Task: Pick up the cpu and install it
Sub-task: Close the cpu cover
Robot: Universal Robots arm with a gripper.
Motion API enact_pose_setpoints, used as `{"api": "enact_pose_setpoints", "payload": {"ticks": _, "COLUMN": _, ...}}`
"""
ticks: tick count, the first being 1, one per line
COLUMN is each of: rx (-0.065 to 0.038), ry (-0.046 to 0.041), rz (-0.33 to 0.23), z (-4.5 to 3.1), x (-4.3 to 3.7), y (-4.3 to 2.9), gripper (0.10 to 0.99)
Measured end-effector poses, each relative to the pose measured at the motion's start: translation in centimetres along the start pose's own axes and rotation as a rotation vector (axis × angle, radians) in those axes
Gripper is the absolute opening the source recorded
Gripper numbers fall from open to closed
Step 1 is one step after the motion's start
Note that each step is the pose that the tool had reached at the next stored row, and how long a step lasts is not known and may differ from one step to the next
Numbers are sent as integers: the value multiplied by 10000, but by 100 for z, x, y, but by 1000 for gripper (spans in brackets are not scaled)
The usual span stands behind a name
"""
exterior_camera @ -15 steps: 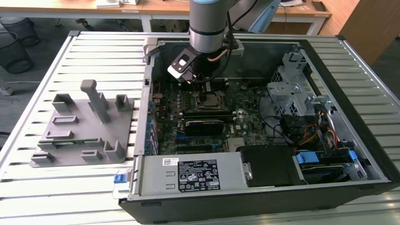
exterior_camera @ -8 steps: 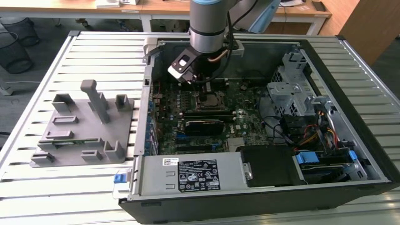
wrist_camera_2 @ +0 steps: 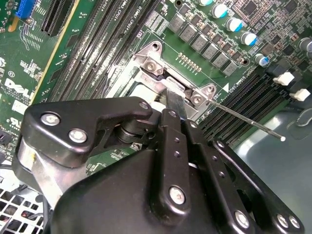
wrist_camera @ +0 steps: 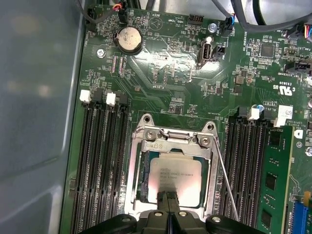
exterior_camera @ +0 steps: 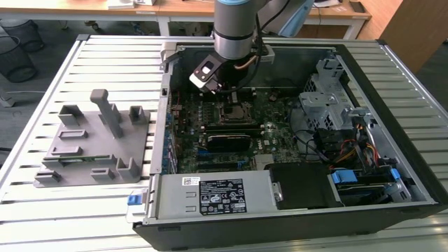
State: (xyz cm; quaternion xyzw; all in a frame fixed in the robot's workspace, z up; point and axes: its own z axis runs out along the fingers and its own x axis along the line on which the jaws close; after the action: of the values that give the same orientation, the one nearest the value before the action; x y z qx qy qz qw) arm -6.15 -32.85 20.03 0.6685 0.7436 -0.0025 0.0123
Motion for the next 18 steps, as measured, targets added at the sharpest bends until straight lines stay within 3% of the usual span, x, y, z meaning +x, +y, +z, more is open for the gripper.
{"api": "enact_pose_setpoints", "payload": {"ticks": 18, "rx": 5, "ry": 7, "rz": -1, "z": 1, "x": -5, "y": 89, "gripper": 106}}
